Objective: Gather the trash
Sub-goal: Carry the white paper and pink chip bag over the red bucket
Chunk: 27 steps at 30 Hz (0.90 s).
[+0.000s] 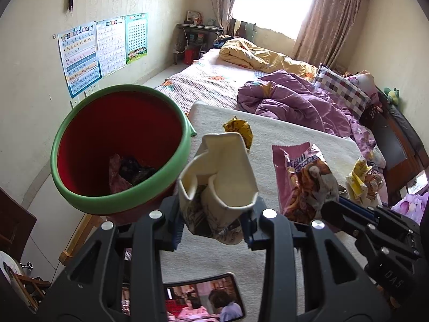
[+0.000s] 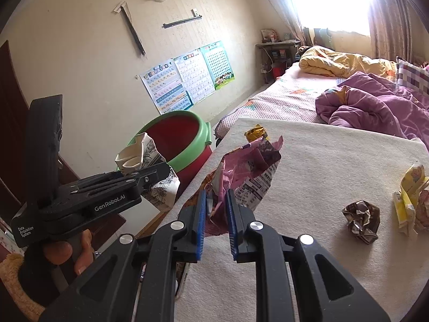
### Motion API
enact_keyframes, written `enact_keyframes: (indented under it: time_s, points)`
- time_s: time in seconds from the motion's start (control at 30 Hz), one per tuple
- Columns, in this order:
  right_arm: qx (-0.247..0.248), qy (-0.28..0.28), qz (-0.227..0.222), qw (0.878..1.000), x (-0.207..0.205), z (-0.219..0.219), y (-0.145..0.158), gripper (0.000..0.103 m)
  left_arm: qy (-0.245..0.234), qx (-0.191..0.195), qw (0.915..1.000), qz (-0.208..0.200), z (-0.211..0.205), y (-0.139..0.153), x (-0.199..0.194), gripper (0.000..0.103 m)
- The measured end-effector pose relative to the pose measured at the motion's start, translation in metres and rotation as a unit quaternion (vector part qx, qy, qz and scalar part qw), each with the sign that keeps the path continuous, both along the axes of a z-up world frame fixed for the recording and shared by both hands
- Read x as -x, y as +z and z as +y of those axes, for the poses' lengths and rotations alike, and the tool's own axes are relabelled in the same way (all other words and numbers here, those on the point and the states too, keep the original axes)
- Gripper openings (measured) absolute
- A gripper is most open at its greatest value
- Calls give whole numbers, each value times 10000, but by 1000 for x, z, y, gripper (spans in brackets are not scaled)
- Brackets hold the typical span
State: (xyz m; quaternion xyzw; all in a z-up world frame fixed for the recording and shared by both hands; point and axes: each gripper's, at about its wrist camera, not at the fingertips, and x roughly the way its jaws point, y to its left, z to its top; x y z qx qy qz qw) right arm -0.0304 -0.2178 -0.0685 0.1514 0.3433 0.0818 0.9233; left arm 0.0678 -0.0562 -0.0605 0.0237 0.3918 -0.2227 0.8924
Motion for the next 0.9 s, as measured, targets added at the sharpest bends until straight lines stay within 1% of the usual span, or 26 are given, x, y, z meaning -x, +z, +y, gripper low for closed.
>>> enact_keyframes:
  time_s: [0.33, 0.9]
  points:
    - [68, -38, -30, 10000, -15, 26, 4, 15, 186, 22, 9998, -104, 43, 4, -21, 33]
    - [81, 119, -191, 9997, -56, 76, 13, 15, 337, -8, 9994, -92, 94, -1, -47, 33]
